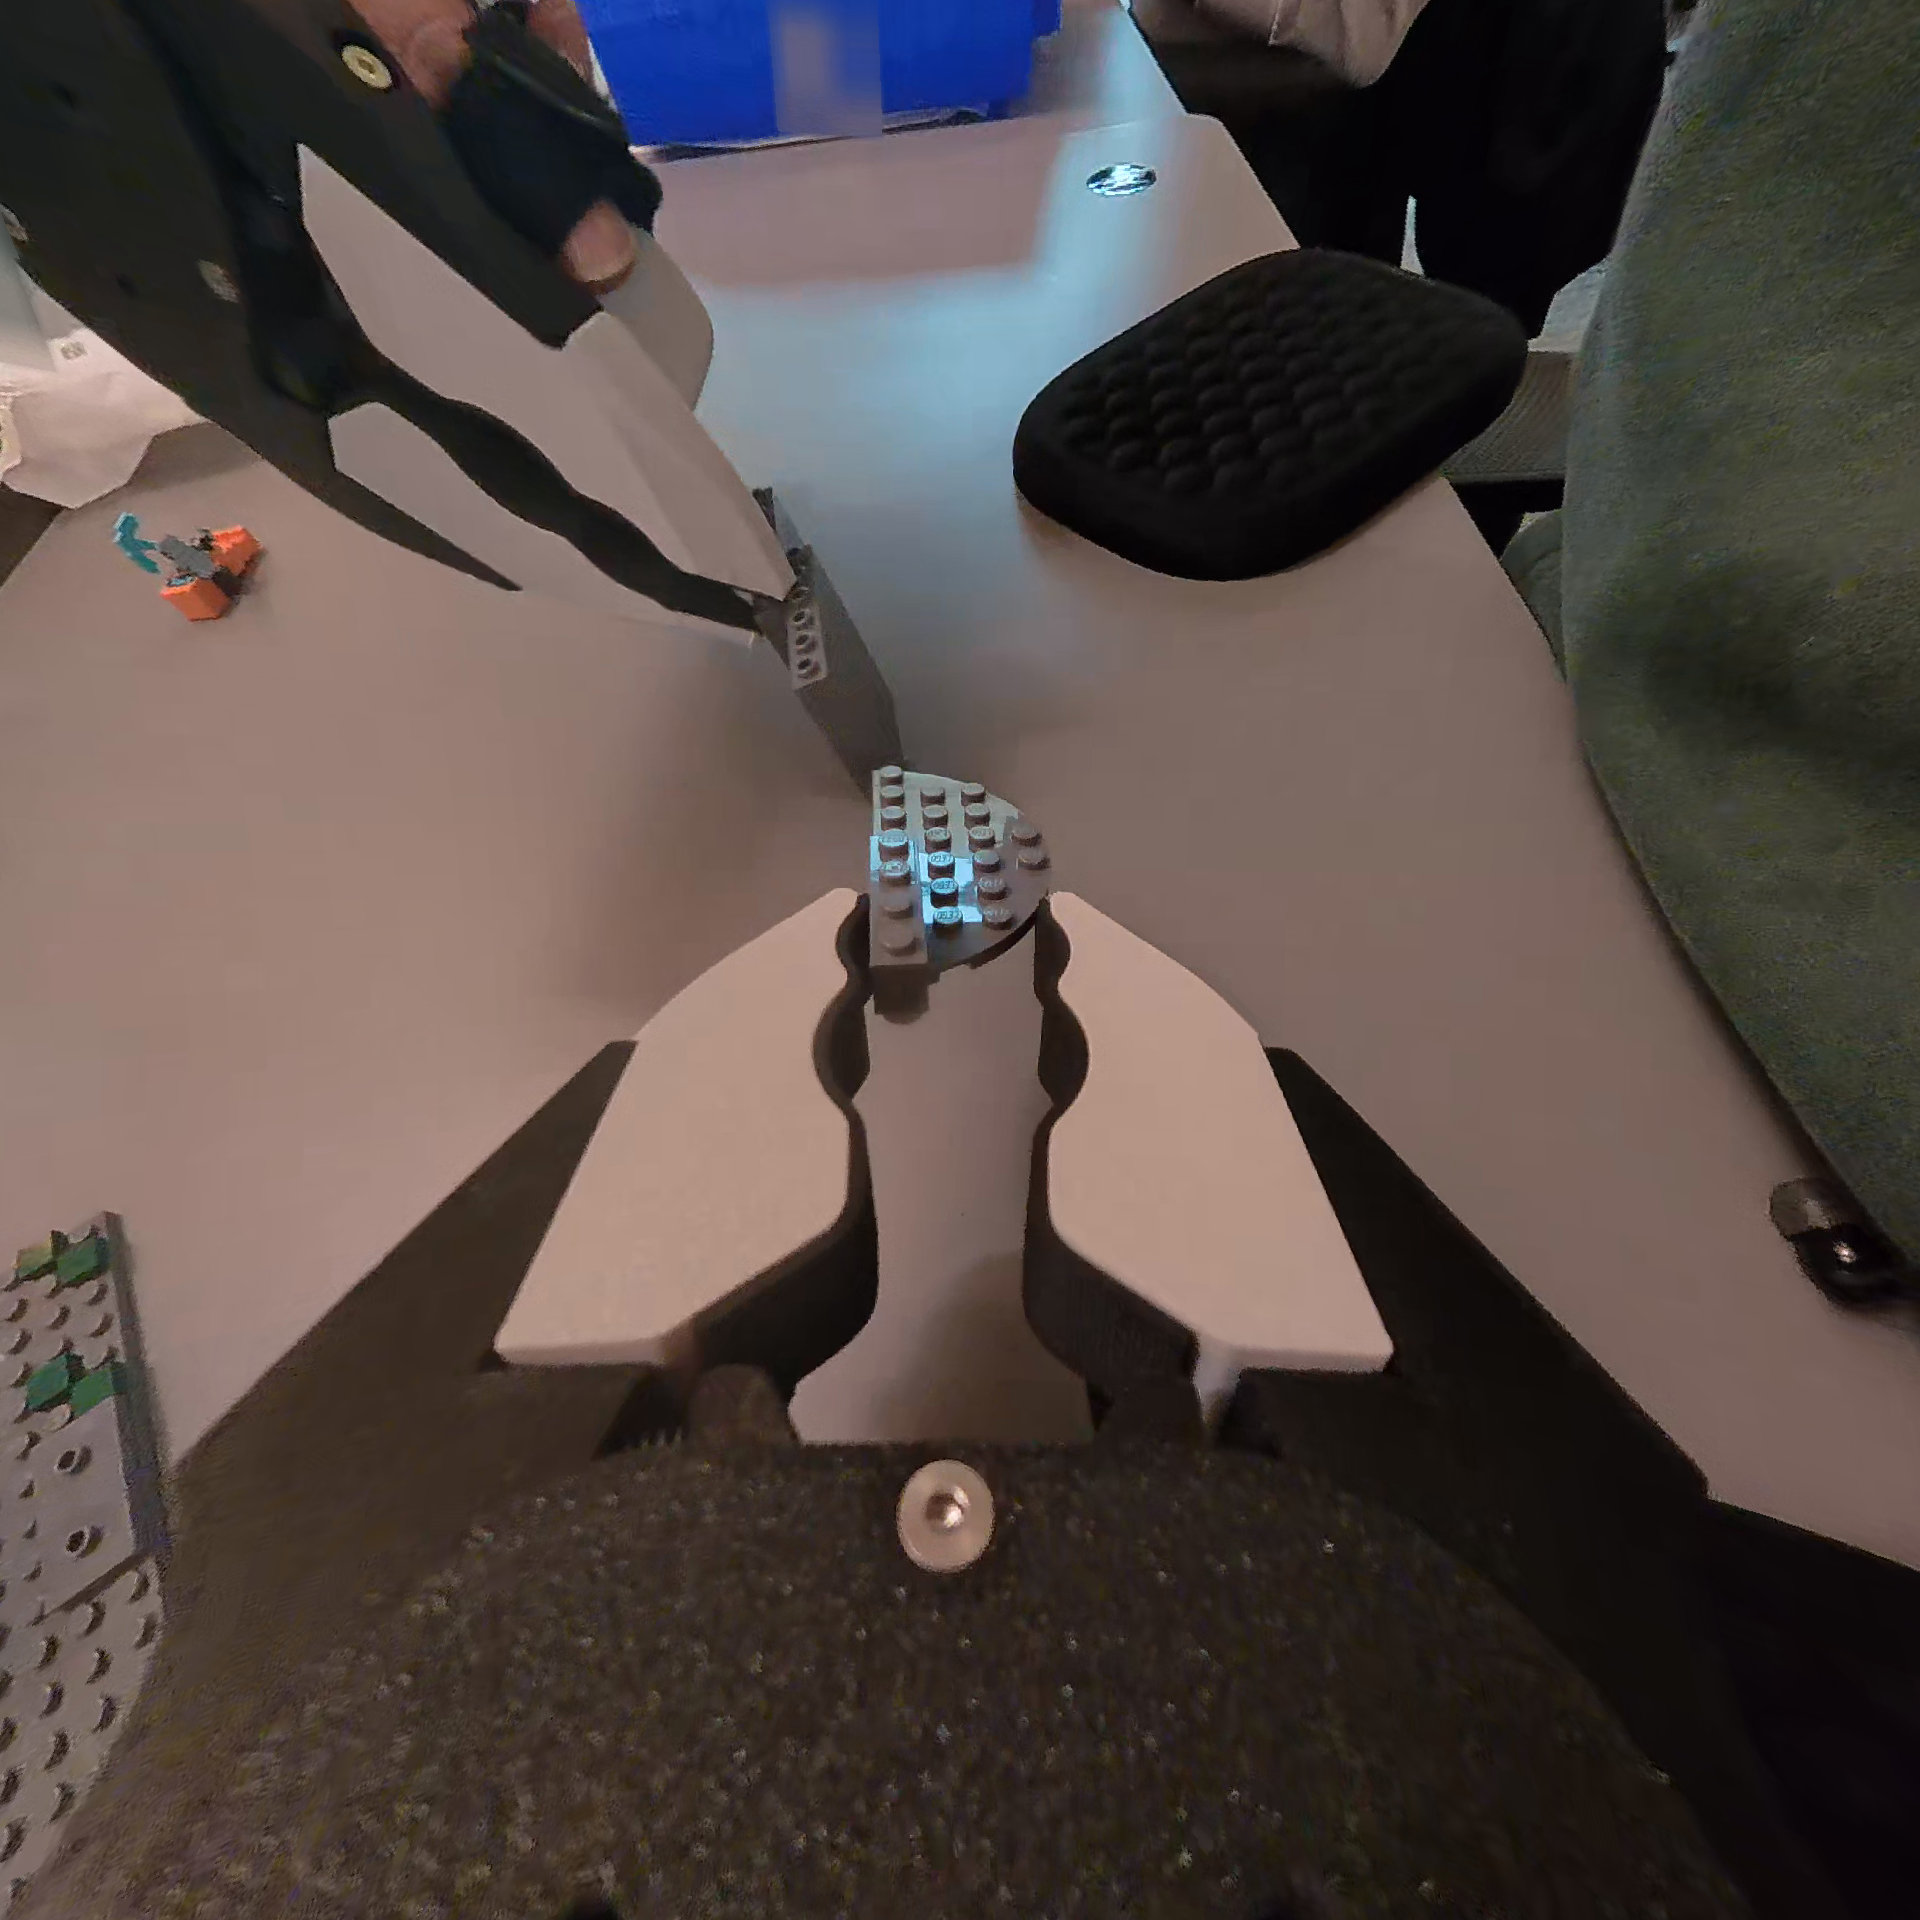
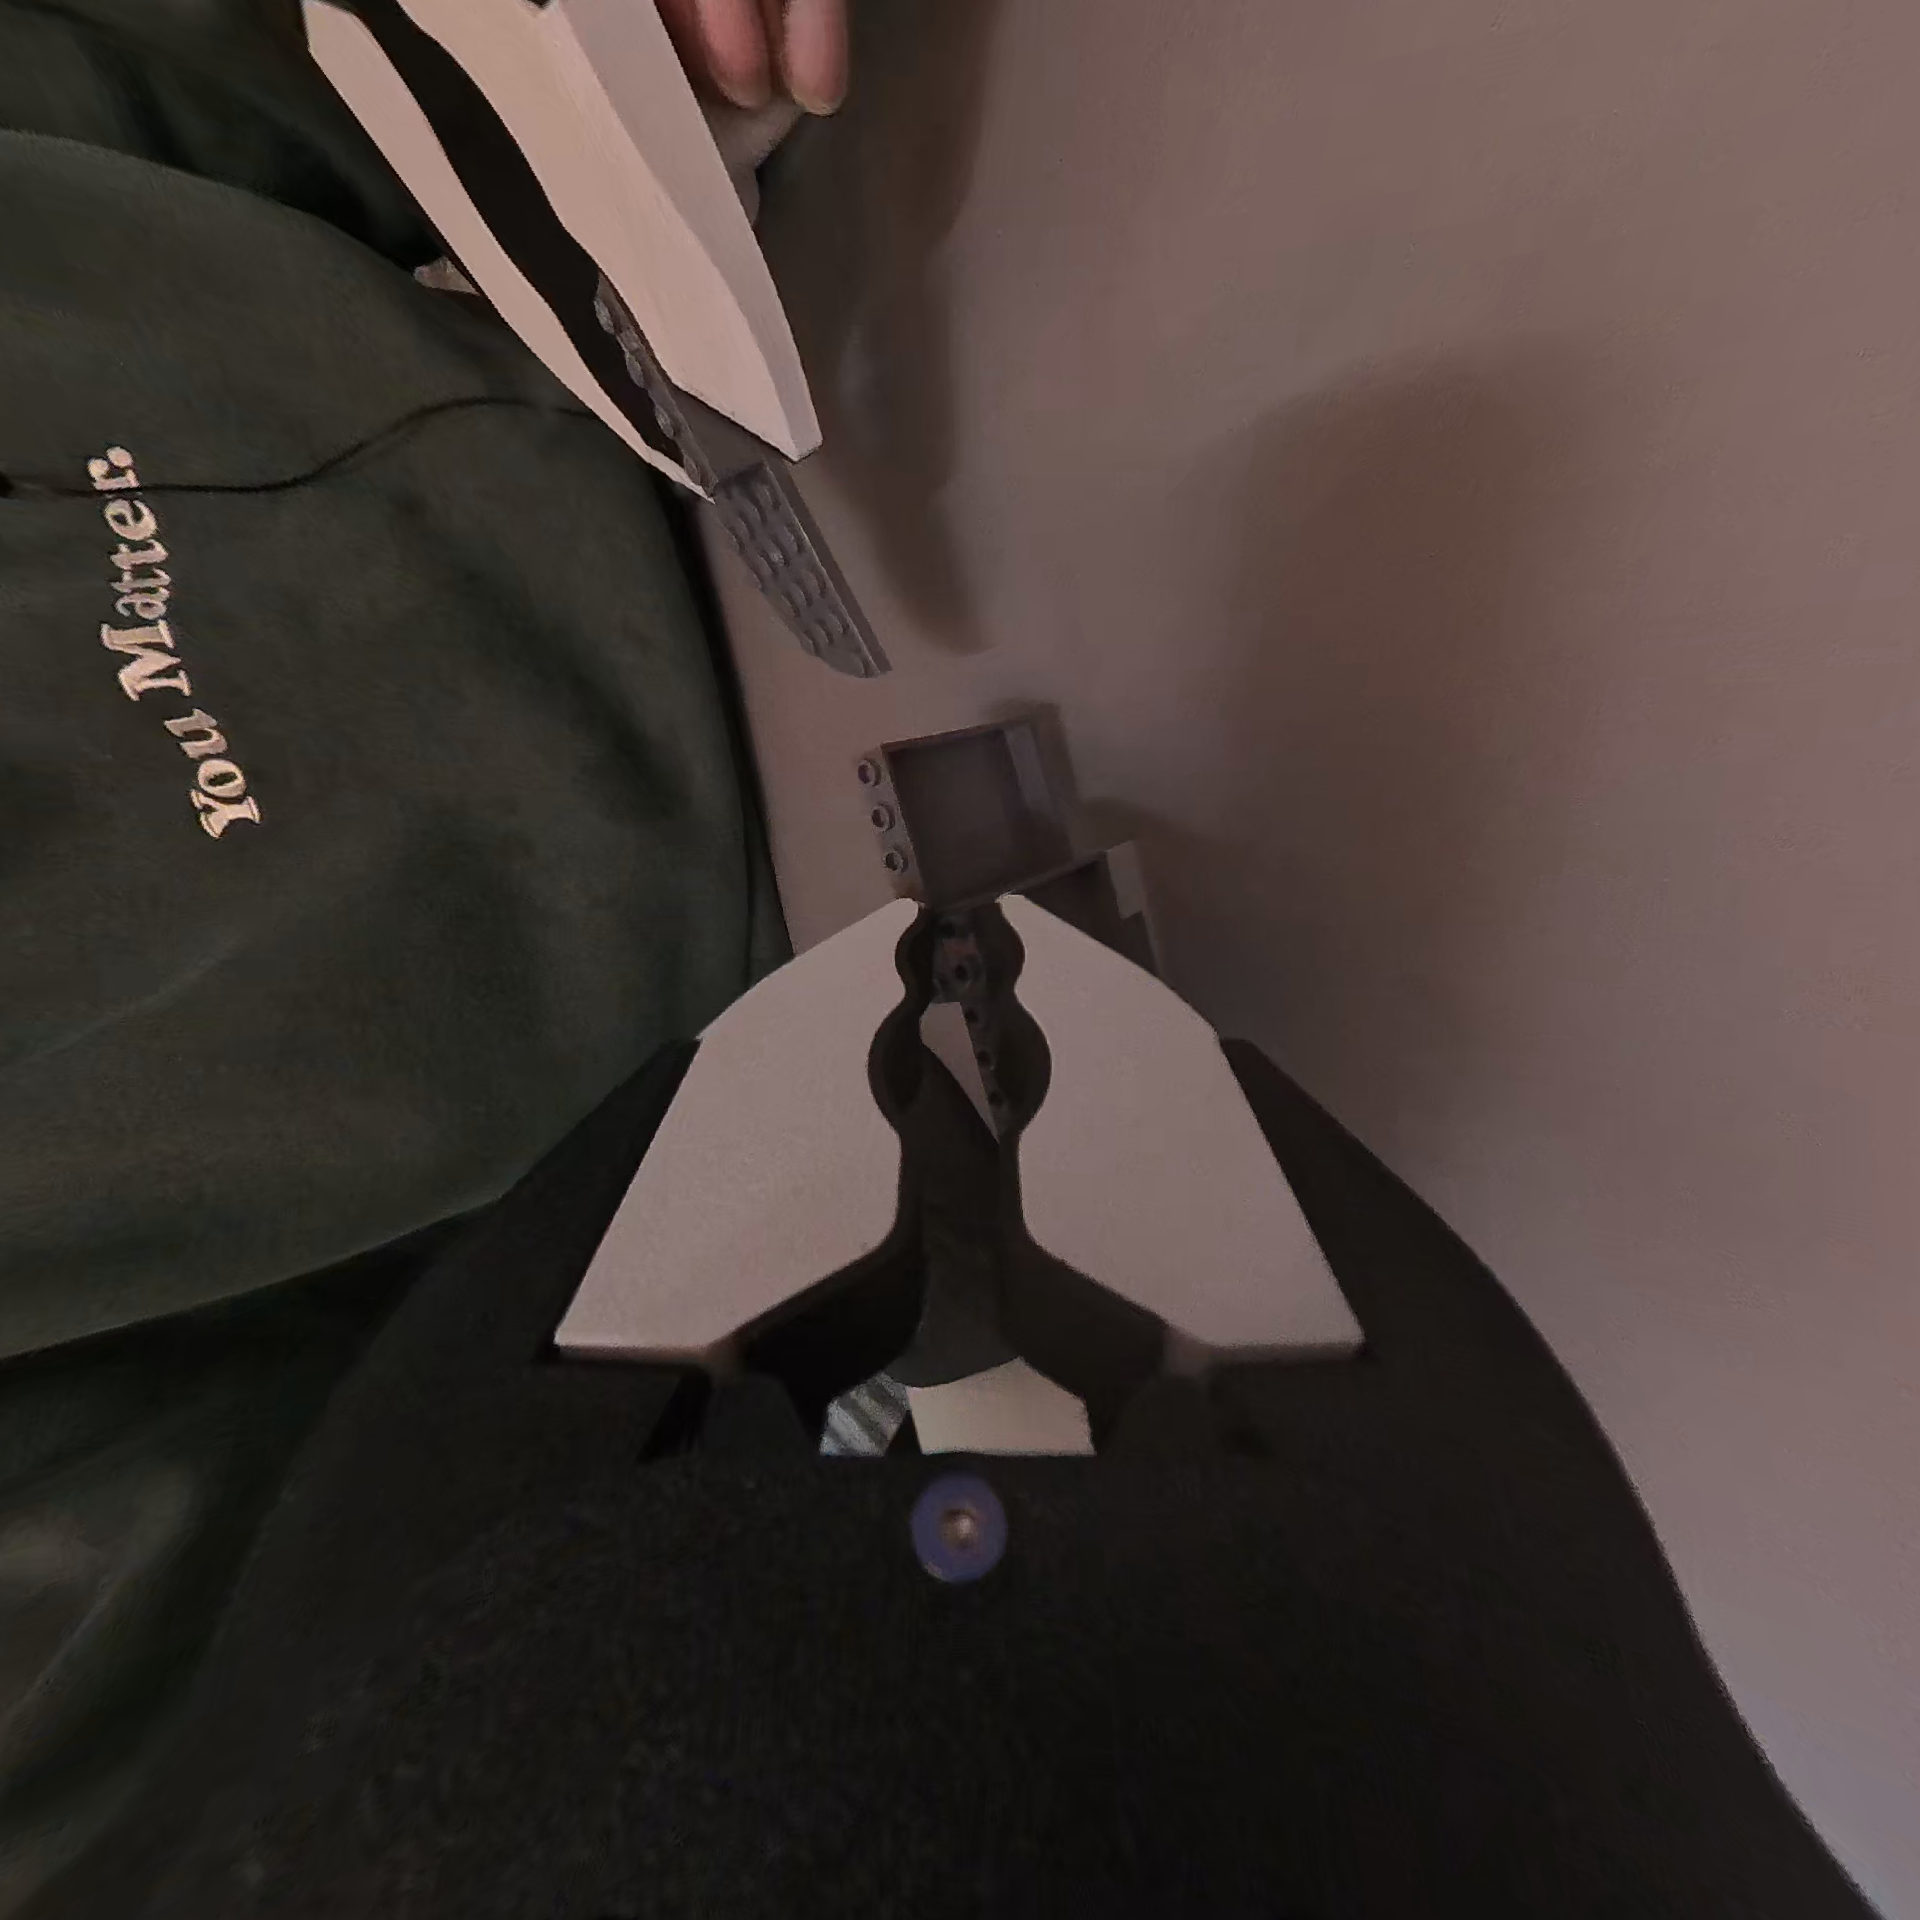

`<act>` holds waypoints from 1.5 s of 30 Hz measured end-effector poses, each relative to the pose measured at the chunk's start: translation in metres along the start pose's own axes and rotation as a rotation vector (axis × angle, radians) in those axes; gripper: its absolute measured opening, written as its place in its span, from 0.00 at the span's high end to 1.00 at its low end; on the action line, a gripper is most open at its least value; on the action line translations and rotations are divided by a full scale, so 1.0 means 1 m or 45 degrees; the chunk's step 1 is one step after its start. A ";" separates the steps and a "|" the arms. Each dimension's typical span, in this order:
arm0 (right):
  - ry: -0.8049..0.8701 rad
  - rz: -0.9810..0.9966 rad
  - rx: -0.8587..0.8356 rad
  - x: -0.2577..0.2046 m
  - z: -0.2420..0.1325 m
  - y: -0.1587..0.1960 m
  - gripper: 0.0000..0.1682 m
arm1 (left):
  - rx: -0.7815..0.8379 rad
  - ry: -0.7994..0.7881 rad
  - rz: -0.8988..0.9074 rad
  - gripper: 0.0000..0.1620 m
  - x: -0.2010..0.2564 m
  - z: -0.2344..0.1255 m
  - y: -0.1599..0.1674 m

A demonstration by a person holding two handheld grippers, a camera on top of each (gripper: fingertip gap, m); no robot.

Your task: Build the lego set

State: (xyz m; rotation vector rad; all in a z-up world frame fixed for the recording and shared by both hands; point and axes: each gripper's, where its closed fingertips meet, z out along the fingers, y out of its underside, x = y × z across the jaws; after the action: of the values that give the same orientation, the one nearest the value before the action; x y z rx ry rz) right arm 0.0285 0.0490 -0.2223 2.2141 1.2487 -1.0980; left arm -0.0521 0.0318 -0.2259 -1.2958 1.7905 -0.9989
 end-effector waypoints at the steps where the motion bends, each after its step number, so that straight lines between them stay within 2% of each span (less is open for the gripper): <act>1: 0.004 -0.013 -0.003 0.000 0.000 0.001 0.94 | 0.000 0.002 -0.002 0.82 0.000 0.000 0.000; 9: 0.078 -0.148 0.050 0.001 0.003 0.004 0.91 | -0.014 0.025 -0.018 0.82 0.001 0.004 0.004; 18: 0.053 -0.168 0.163 0.005 -0.002 0.001 0.91 | 0.053 0.024 -0.077 0.82 0.002 0.011 -0.008; 25: 0.036 -0.180 0.190 0.005 -0.002 0.000 0.90 | -0.016 0.043 -0.090 0.82 0.005 0.029 -0.003; 40: 0.053 -0.223 0.232 -0.001 -0.002 0.004 0.88 | -0.029 0.012 -0.125 0.82 0.000 0.033 -0.001; 45: 0.189 -0.245 0.243 0.000 0.000 0.012 0.86 | -0.032 0.012 -0.135 0.82 0.000 0.036 -0.001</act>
State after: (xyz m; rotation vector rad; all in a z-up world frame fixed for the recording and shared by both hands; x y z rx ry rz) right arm 0.0385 0.0428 -0.2228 2.3930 1.5027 -1.1866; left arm -0.0205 0.0253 -0.2408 -1.4164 1.7619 -1.0441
